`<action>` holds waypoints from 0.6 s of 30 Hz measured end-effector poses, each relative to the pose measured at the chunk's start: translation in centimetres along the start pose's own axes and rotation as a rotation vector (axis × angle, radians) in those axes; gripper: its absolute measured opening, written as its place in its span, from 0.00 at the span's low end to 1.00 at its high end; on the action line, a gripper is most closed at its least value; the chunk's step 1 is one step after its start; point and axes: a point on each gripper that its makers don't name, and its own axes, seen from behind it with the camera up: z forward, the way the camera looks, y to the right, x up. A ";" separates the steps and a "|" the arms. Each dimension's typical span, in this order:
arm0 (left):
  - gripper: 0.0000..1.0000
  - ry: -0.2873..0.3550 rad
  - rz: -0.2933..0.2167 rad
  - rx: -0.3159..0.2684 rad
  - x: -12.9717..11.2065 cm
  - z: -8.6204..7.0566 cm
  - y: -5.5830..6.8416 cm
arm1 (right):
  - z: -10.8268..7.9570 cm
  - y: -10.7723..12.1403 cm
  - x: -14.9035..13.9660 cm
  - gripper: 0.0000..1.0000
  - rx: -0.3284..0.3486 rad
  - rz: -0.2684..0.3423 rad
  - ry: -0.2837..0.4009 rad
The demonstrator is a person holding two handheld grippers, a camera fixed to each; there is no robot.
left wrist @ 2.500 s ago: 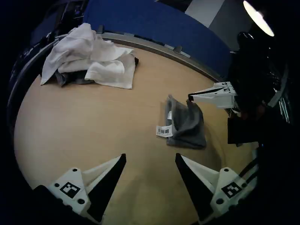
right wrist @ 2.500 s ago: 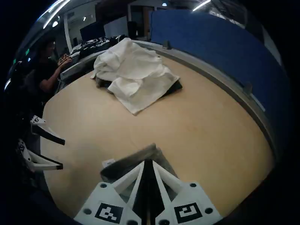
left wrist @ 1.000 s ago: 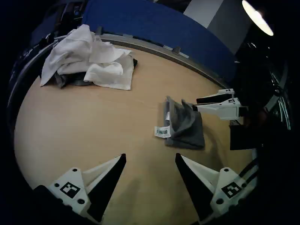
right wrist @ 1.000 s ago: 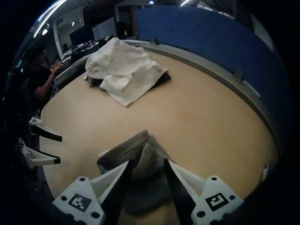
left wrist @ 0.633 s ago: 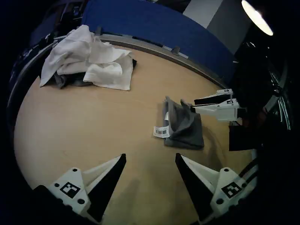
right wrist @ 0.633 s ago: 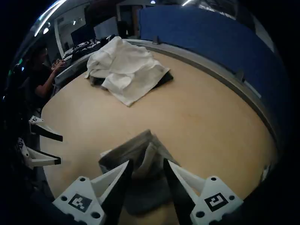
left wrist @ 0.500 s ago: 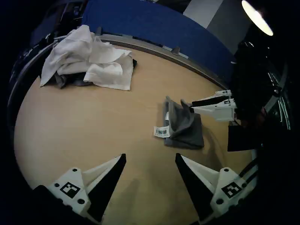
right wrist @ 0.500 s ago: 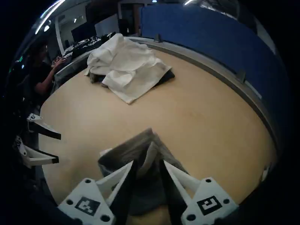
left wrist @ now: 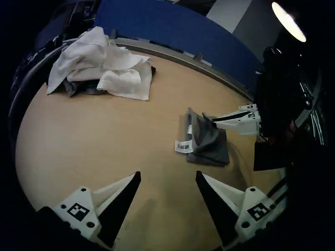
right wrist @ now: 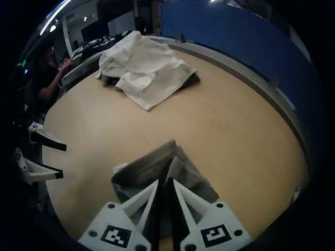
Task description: Fold towel
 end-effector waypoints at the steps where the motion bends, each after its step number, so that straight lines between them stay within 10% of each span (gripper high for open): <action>1: 0.98 0.000 0.000 0.001 0.0 0.0 0.0 | 0.0 0.0 0.1 0.07 -0.003 -0.002 0.001; 18: 0.98 0.005 -0.009 0.008 0.3 -0.1 -0.6 | 1.7 -0.6 3.5 0.05 -0.008 0.009 0.051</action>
